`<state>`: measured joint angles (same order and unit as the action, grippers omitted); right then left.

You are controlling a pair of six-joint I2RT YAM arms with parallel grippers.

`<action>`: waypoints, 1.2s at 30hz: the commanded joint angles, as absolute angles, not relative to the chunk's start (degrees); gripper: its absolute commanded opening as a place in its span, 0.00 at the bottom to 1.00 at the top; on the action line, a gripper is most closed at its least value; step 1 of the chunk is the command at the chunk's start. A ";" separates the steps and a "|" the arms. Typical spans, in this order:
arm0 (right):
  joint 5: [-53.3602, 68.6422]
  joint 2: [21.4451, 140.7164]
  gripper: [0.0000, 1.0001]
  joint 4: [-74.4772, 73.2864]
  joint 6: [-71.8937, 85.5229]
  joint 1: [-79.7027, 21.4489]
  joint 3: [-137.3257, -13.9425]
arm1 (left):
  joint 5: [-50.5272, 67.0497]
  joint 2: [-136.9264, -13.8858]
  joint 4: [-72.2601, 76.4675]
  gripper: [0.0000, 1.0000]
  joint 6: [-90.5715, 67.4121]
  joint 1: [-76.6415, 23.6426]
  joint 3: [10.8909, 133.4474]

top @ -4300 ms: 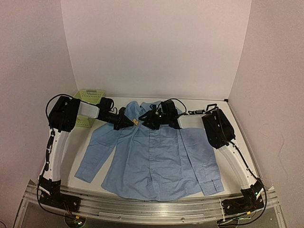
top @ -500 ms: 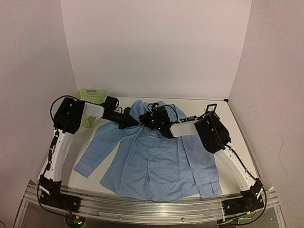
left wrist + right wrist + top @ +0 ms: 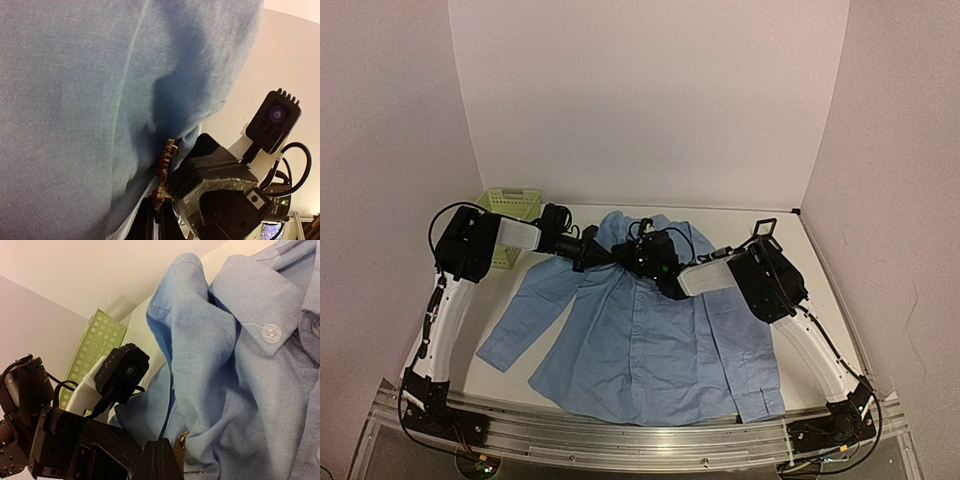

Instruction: Pin the brooch onto the clothing

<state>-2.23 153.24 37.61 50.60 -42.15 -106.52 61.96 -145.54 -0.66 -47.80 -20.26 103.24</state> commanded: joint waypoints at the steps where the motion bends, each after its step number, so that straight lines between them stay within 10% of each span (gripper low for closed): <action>1: -2.52 154.05 0.00 31.38 49.40 -43.95 -102.69 | 65.16 -146.57 7.35 0.00 -52.32 -20.40 104.09; 36: -4.65 159.10 0.00 31.17 57.68 -41.22 -107.19 | 63.15 -142.86 -5.16 0.00 -39.06 -22.88 105.69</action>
<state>-3.49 154.24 38.49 56.32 -41.50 -107.67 62.78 -146.10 -2.87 -42.04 -21.09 104.22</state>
